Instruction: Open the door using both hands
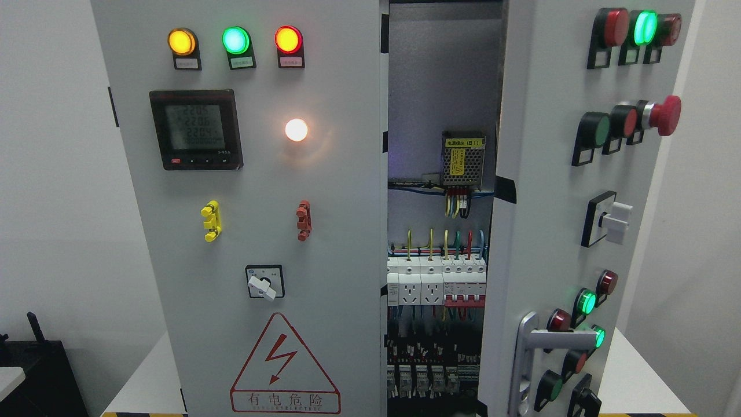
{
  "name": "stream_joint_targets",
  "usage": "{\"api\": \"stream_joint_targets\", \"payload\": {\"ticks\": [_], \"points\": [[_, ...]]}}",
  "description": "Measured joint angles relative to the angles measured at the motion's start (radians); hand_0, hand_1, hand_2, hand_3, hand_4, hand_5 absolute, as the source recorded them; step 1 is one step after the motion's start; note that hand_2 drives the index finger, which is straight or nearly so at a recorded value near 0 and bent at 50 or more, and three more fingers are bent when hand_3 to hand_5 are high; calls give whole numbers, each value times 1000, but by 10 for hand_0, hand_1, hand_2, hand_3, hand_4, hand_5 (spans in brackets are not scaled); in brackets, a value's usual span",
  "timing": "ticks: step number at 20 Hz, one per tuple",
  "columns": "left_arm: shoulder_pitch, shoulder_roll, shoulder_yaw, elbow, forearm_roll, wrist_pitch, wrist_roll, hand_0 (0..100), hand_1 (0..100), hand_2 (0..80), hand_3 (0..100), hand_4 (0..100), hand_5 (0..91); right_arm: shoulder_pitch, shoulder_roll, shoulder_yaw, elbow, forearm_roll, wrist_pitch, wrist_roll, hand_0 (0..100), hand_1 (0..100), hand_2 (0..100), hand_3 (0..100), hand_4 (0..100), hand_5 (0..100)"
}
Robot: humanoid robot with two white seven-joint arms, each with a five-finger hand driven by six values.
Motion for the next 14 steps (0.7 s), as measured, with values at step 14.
{"api": "stream_joint_targets", "payload": {"ticks": [14], "points": [[44, 1, -3, -56, -2, -8, -1, 0, 0, 0, 0, 43, 0, 0, 0, 0, 0, 0, 1, 0, 0, 0, 0, 0, 0, 0]]}}
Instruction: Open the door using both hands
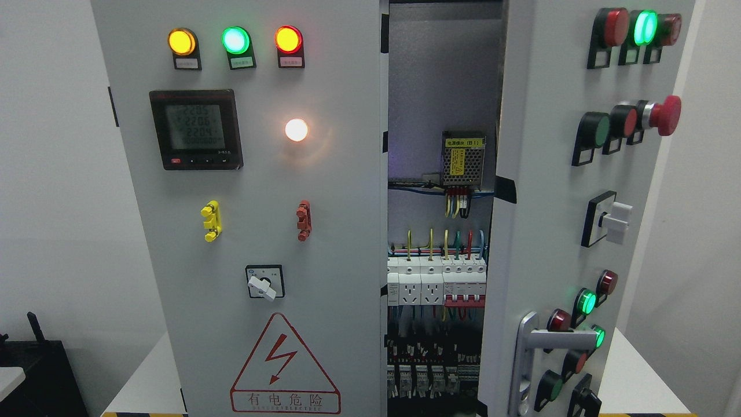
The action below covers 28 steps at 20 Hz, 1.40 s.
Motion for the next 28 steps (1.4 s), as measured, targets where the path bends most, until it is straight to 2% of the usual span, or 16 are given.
{"api": "stream_joint_targets", "payload": {"ticks": [6, 13, 15, 17, 20, 22, 28], "points": [[199, 23, -4, -255, 4, 22, -12, 0, 0, 0, 0, 43, 0, 0, 0, 0, 0, 0, 0, 0, 0, 0, 0, 0, 0, 0], [463, 96, 15, -647, 38, 3, -41, 0, 0, 0, 0, 43, 0, 0, 0, 0, 0, 0, 0, 0, 0, 0, 0, 0, 0, 0], [523, 128, 28, -759, 62, -46, -43, 0, 0, 0, 0, 43, 0, 0, 0, 0, 0, 0, 0, 0, 0, 0, 0, 0, 0, 0], [574, 160, 46, -855, 89, -138, -44, 0, 0, 0, 0, 43, 0, 0, 0, 0, 0, 0, 0, 0, 0, 0, 0, 0, 0, 0], [652, 226, 70, -987, 158, -296, -47, 0, 0, 0, 0, 43, 0, 0, 0, 0, 0, 0, 0, 0, 0, 0, 0, 0, 0, 0], [696, 278, 87, -1060, 226, -355, -54, 0, 0, 0, 0, 43, 0, 0, 0, 0, 0, 0, 0, 0, 0, 0, 0, 0, 0, 0], [775, 447, 140, -1220, 449, -400, -115, 0, 0, 0, 0, 43, 0, 0, 0, 0, 0, 0, 0, 0, 0, 0, 0, 0, 0, 0]]}}
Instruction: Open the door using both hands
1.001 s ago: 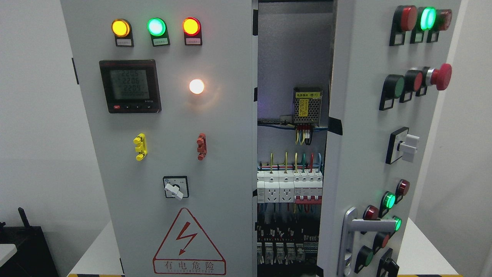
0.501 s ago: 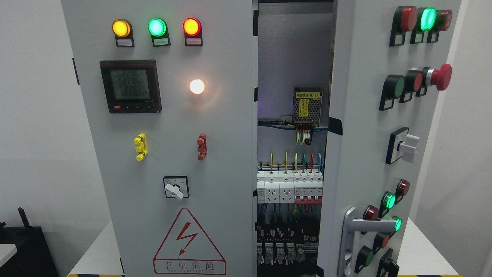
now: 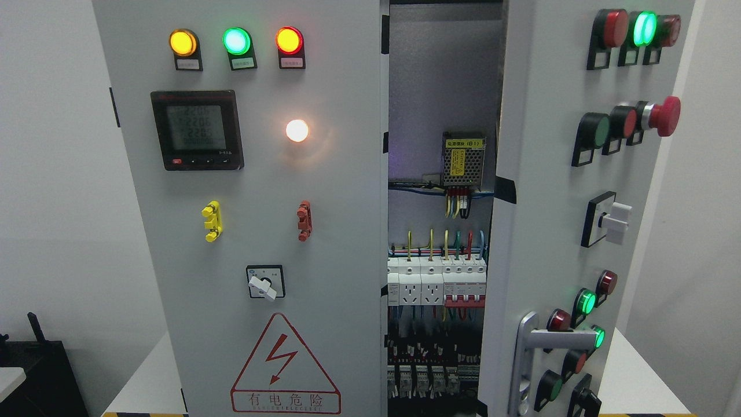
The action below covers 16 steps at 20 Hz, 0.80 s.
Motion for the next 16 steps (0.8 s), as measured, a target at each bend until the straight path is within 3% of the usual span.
{"api": "stream_joint_targets", "payload": {"ticks": [8, 12, 16], "points": [[21, 211, 47, -124, 287, -27, -28, 0, 0, 0, 0, 43, 0, 0, 0, 0, 0, 0, 0, 0, 0, 0, 0, 0, 0, 0], [28, 285, 64, -170, 375, -102, -98, 0, 0, 0, 0, 43, 0, 0, 0, 0, 0, 0, 0, 0, 0, 0, 0, 0, 0, 0], [41, 368, 76, -216, 459, -135, -129, 0, 0, 0, 0, 43, 0, 0, 0, 0, 0, 0, 0, 0, 0, 0, 0, 0, 0, 0]]}}
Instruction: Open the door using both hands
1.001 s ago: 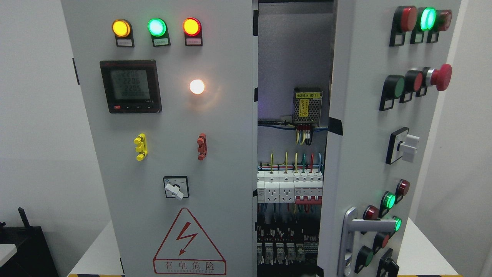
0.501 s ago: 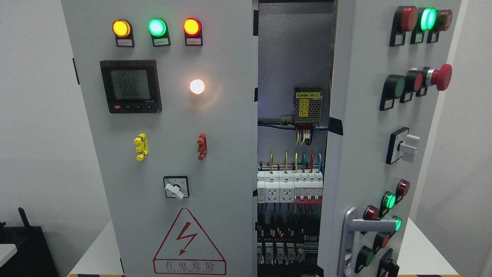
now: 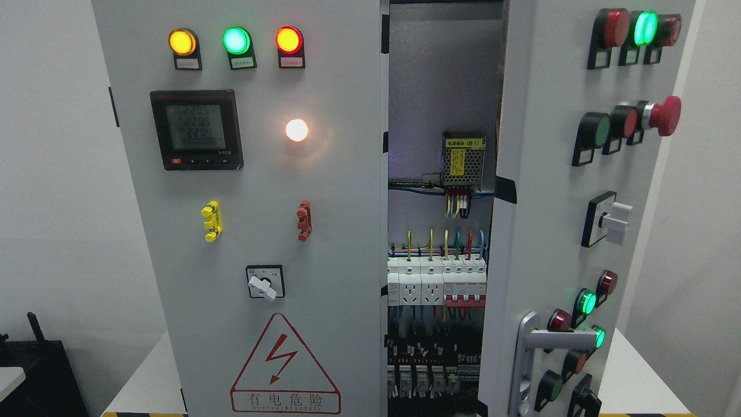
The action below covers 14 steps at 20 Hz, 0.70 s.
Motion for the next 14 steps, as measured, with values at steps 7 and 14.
{"api": "stream_joint_targets", "payload": {"ticks": [7, 14], "points": [[-53, 188, 12, -60, 125, -8, -39, 0, 0, 0, 0, 43, 0, 0, 0, 0, 0, 0, 0, 0, 0, 0, 0, 0, 0, 0], [-211, 378, 6, -115, 225, 2, -60, 0, 0, 0, 0, 43, 0, 0, 0, 0, 0, 0, 0, 0, 0, 0, 0, 0, 0, 0]]}}
